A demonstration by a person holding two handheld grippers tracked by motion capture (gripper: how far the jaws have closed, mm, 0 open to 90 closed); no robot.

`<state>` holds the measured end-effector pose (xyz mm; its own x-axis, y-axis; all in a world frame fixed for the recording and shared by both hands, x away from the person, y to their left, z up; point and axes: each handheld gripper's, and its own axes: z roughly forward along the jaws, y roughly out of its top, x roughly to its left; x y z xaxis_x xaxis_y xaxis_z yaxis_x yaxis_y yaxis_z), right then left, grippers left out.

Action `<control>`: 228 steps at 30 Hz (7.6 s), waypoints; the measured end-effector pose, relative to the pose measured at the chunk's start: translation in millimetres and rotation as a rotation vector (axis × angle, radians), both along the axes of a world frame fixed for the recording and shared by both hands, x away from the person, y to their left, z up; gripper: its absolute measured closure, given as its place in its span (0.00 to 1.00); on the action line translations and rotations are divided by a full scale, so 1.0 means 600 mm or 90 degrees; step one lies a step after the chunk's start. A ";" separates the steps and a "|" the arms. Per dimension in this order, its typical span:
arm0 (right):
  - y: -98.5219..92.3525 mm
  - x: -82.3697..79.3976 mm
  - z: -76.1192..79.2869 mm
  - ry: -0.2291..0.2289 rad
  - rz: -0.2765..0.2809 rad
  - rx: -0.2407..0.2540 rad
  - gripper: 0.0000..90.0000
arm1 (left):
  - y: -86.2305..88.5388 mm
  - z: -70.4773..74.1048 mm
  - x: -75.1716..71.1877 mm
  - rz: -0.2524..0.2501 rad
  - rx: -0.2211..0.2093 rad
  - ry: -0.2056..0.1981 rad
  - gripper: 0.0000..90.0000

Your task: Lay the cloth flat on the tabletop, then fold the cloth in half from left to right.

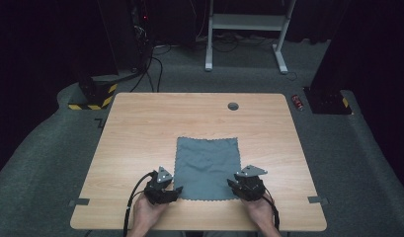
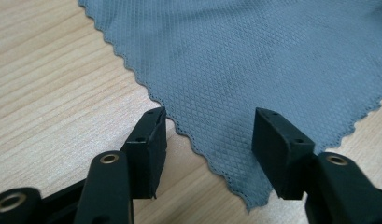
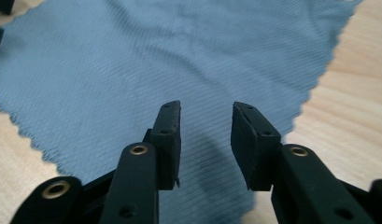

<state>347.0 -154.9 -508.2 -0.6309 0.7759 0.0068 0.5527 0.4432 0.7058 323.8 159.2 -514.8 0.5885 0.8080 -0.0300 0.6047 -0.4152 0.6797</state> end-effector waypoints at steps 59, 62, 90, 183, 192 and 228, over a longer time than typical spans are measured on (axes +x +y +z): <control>0.102 -0.007 0.020 -0.017 0.113 0.039 0.72 | 0.080 0.030 0.156 0.106 -0.150 0.048 0.44; 0.115 -0.003 0.023 -0.017 0.132 0.041 0.72 | 0.075 0.036 0.171 0.106 -0.116 0.050 0.44; 0.256 -0.033 0.007 -0.008 0.268 0.025 0.74 | 0.020 0.034 0.280 0.149 -0.053 0.040 0.49; 0.307 -0.069 0.055 -0.096 0.310 0.014 1.00 | 0.085 0.101 0.285 0.119 -0.069 0.024 1.00; 0.265 -0.073 0.049 -0.095 0.273 0.005 1.00 | 0.025 0.086 0.293 0.079 -0.072 0.036 1.00; 0.089 -0.091 0.024 -0.091 0.133 0.034 1.00 | -0.145 0.070 0.325 -0.006 -0.029 0.030 1.00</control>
<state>292.1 -101.3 -493.9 -0.7746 0.6299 -0.0562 0.3462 0.4967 0.7959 518.8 72.0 -472.8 0.5935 0.7992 -0.0953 0.6329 -0.3902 0.6687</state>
